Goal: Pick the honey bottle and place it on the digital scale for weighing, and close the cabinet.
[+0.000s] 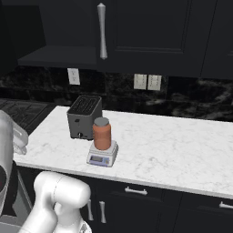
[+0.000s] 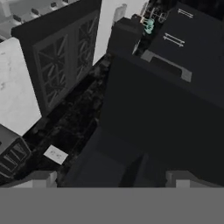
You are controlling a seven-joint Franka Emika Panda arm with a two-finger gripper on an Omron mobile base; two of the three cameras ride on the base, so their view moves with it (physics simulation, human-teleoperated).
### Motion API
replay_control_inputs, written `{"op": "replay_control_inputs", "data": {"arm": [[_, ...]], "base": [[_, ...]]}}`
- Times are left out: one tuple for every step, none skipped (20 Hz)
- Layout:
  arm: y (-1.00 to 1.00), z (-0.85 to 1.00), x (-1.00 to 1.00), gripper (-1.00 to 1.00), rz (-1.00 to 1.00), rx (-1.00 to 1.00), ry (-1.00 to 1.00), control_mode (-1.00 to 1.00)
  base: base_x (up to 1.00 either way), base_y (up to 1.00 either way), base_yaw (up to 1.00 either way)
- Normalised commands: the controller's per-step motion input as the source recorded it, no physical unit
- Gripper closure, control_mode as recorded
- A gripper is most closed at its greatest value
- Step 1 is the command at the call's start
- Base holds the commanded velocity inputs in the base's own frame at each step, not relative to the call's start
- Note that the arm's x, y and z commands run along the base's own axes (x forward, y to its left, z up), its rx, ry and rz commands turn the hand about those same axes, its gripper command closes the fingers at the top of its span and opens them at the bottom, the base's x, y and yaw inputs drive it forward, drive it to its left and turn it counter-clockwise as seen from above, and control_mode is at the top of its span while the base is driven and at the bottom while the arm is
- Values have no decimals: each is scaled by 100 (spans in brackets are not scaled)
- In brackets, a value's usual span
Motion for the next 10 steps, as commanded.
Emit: {"op": "replay_control_inputs", "data": {"arm": [[100,-100,59,-100,0,0,4,-100],[100,-100,36,-100,-1,0,4,-100],[100,-100,11,-100,-5,0,0,-100],[100,-100,4,-100,-11,0,0,-100],[100,-84,0,-100,-17,0,-2,-100],[100,-84,0,-100,-19,0,-5,-100],[100,-79,0,-100,-19,0,-7,-100],[100,-78,0,-100,-19,2,-10,-100],[100,-73,0,-100,-21,4,-13,-100],[100,-75,0,-100,-23,9,-15,-100]], "base": [[0,0,0],[0,0,0],[0,0,0],[0,0,0],[0,0,0],[0,0,0],[0,0,0],[0,0,0],[0,0,0],[0,0,0]]}}
